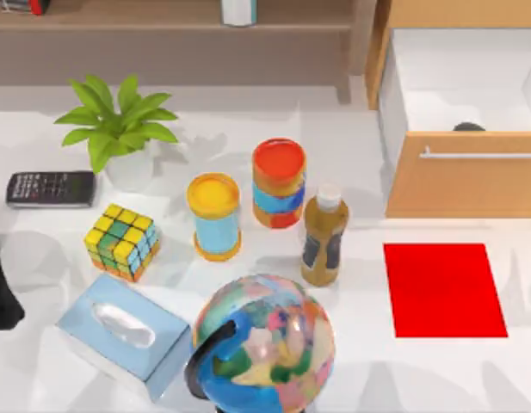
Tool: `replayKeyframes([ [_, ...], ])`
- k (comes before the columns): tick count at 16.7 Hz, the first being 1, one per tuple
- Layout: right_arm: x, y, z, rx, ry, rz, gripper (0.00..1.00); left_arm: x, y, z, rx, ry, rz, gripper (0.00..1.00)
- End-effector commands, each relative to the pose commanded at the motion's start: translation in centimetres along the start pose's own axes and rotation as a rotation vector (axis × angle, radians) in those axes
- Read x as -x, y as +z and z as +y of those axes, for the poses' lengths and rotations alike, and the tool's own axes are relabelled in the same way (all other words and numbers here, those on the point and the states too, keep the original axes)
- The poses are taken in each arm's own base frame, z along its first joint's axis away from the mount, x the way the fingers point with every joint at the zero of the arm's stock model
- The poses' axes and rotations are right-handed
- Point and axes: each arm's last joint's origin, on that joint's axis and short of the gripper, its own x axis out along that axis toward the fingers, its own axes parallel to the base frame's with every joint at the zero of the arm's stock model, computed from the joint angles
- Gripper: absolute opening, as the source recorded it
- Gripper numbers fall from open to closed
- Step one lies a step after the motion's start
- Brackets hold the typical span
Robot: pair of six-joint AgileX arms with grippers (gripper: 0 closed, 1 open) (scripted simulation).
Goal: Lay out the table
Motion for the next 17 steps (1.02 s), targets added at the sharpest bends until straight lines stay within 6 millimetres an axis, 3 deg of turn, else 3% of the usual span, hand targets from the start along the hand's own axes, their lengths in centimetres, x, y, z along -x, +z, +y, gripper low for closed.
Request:
replayKeyframes([
  [5, 0.0, 1.0, 0.0, -0.030, -0.001, 0.047, 1.00, 0.0, 0.0, 0.0, 0.000, 0.000, 0.000, 1.00],
  [10, -1.4, 6.2, 0.4, -0.142, 0.014, 0.270, 1.00, 0.0, 0.0, 0.0, 0.000, 0.000, 0.000, 1.00],
  [13, -4.0, 10.8, 1.2, -0.206, 0.037, 0.432, 1.00, 0.0, 0.0, 0.0, 0.000, 0.000, 0.000, 1.00],
  [17, -10.0, 16.5, 2.8, -0.267, 0.046, 0.637, 1.00, 0.0, 0.0, 0.0, 0.000, 0.000, 0.000, 1.00],
])
